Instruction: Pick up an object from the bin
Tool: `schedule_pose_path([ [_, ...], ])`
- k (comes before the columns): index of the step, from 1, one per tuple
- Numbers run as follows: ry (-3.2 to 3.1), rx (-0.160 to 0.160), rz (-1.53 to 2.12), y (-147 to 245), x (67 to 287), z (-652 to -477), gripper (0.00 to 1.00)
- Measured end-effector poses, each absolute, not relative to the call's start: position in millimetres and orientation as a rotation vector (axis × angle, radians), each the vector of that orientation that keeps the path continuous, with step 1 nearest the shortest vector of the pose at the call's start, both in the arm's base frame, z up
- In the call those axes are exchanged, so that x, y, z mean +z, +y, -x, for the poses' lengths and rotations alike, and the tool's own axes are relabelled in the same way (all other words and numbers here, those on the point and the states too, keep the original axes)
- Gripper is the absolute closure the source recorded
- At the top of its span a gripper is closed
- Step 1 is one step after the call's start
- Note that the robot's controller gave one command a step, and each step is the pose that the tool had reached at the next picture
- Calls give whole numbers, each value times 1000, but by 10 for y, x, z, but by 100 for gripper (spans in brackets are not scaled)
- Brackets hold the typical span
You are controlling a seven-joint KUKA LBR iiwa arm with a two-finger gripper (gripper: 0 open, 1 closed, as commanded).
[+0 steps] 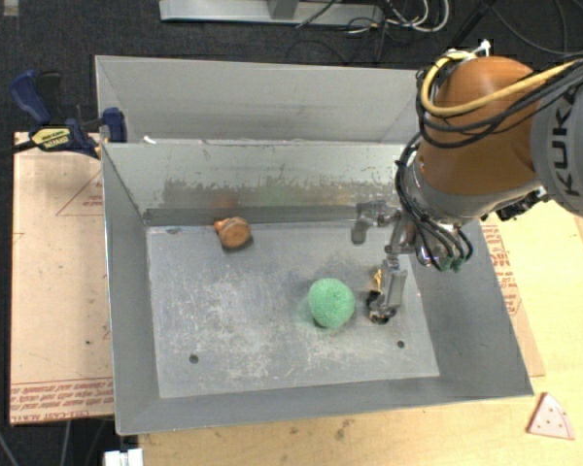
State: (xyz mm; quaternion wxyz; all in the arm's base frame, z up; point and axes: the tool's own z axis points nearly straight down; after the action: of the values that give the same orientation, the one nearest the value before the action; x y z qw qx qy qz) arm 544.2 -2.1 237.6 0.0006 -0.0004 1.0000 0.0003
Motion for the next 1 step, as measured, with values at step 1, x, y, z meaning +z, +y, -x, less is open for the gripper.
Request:
schedule_pose_path([
  [1,3140,1,1,-21,2376,-5442,0],
])
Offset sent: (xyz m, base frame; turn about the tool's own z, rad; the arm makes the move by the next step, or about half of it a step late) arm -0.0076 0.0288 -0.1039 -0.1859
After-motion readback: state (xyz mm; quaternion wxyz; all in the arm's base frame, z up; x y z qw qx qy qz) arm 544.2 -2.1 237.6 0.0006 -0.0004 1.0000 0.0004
